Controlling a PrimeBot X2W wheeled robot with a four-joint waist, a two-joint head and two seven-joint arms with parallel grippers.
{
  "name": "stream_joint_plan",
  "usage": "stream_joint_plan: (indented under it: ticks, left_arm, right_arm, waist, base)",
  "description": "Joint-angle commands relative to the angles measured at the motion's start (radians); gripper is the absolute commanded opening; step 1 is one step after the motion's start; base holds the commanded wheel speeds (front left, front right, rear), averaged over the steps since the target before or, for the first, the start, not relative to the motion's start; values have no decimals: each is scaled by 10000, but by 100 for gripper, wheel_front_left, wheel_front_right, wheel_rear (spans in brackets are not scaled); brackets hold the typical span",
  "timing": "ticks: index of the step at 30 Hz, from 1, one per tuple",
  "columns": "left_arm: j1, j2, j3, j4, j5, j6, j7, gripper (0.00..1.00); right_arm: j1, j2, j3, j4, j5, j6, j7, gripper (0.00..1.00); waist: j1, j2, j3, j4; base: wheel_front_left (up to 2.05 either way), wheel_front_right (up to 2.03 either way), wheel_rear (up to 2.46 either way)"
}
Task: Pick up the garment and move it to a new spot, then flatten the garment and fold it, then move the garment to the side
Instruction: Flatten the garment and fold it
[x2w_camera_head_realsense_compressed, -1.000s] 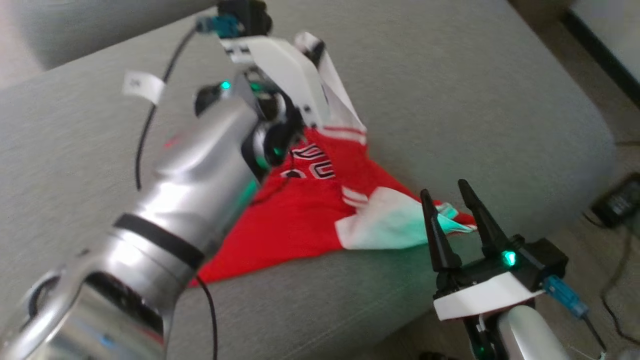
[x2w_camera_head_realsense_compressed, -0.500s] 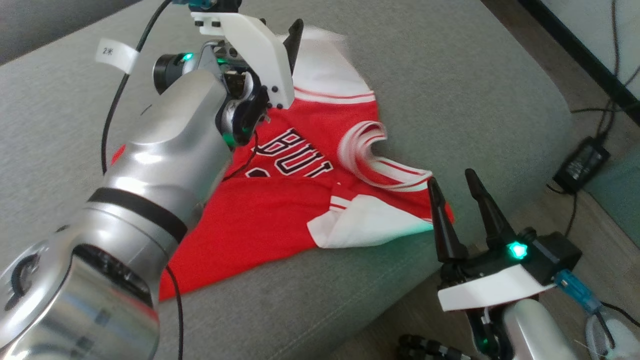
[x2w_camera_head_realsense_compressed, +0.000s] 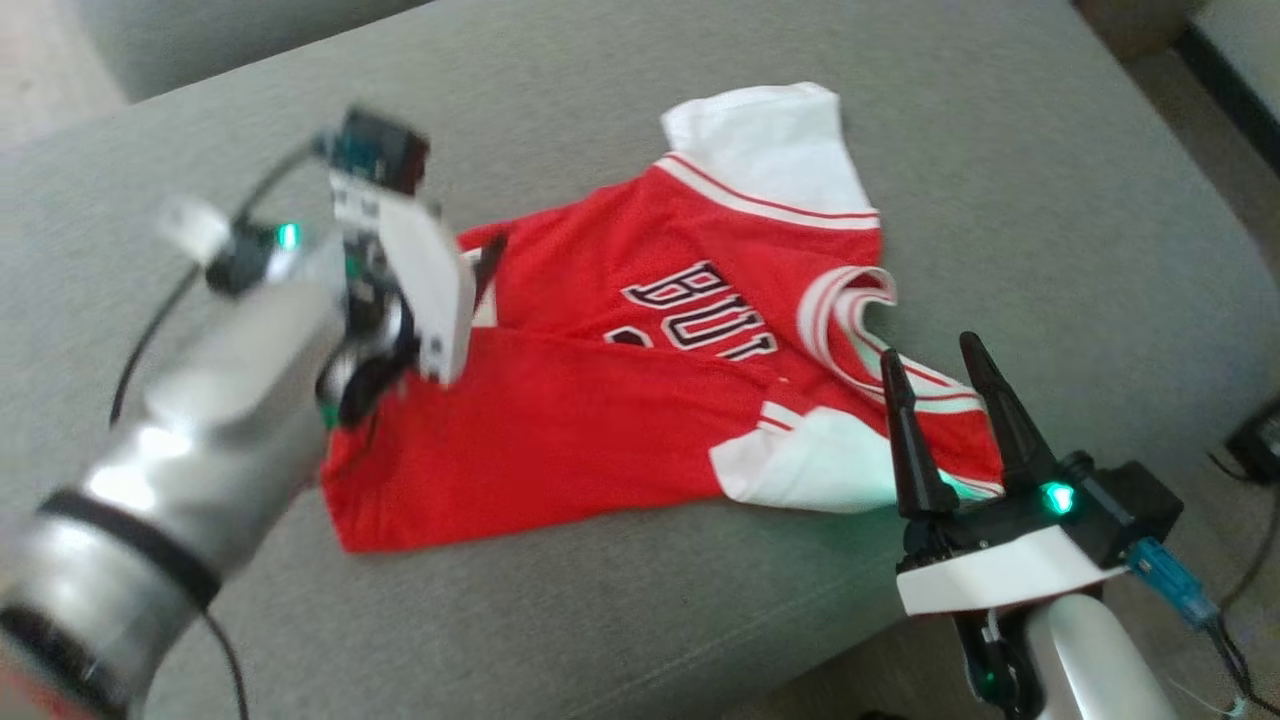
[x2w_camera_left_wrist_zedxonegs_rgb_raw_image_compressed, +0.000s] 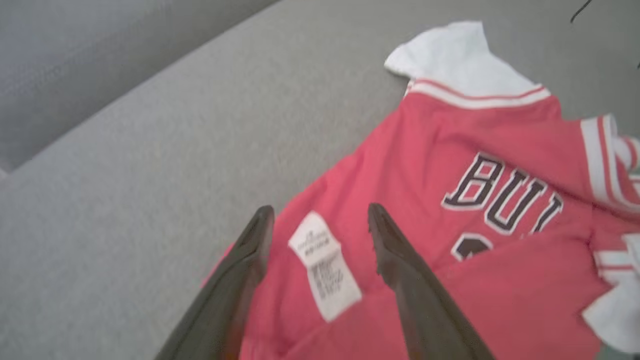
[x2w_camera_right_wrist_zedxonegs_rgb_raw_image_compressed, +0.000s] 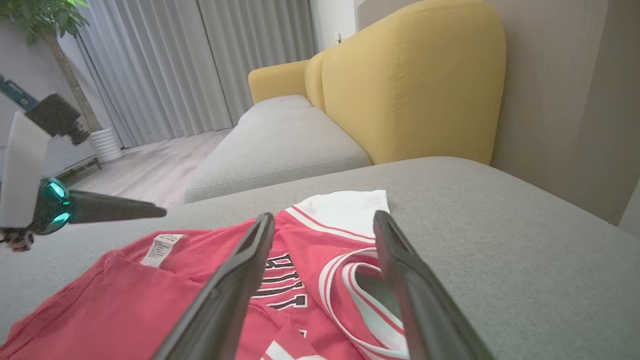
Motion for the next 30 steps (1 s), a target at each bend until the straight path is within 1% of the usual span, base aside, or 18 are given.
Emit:
stream_joint_plan:
  ticks: [1,6,9,12,15,21,26,30]
  left_arm:
    - [-113,603,242,-919,106,319,49,100]
    - [809,1483,-38,-2799,380,1327,228,100]
    - [1044,1828,-154,-3601,631,1922,299,100]
    - [1054,1982,-370,-3984,1158,2557,285,100]
    - [1238,1828,-525,-4196,1354,3001,333,100]
    - [1378,1668,-718,-4370,1514,3250,522,100]
    - [1229,1685,-795,-4327,1746,3310,512,100]
    - [917,1442,-832,-4185,1910,3300,552,100]
  right_arm:
    - [-84,-45,147,-303,-109,77,-107,100]
    - [-157,-45,101,-338,-240,77,-107,100]
    - [-206,-45,70,-327,-314,77,-107,100]
    - [-210,-45,36,-322,-363,77,-107,100]
    - [-183,-45,14,-311,-376,77,-107,100]
    - [-108,-45,17,-256,-427,77,-107,100]
    - [-97,-45,29,-227,-476,77,-107,100]
    - [-75,-45,41,-236,-489,77,-107,100]
  waist:
    - [0,0,70,363]
    - [0,0,258,636]
    - [0,0,385,776]
    - [0,0,462,900]
    - [0,0,464,980]
    - [0,0,378,1052]
    - [0,0,303,1060]
    - [0,0,315,1101]
  base:
    - [0,0,0]
    - [0,0,0]
    - [0,0,0]
    - [0,0,0]
    - [0,0,0]
    - [0,0,0]
    - [0,0,0]
    - [0,0,0]
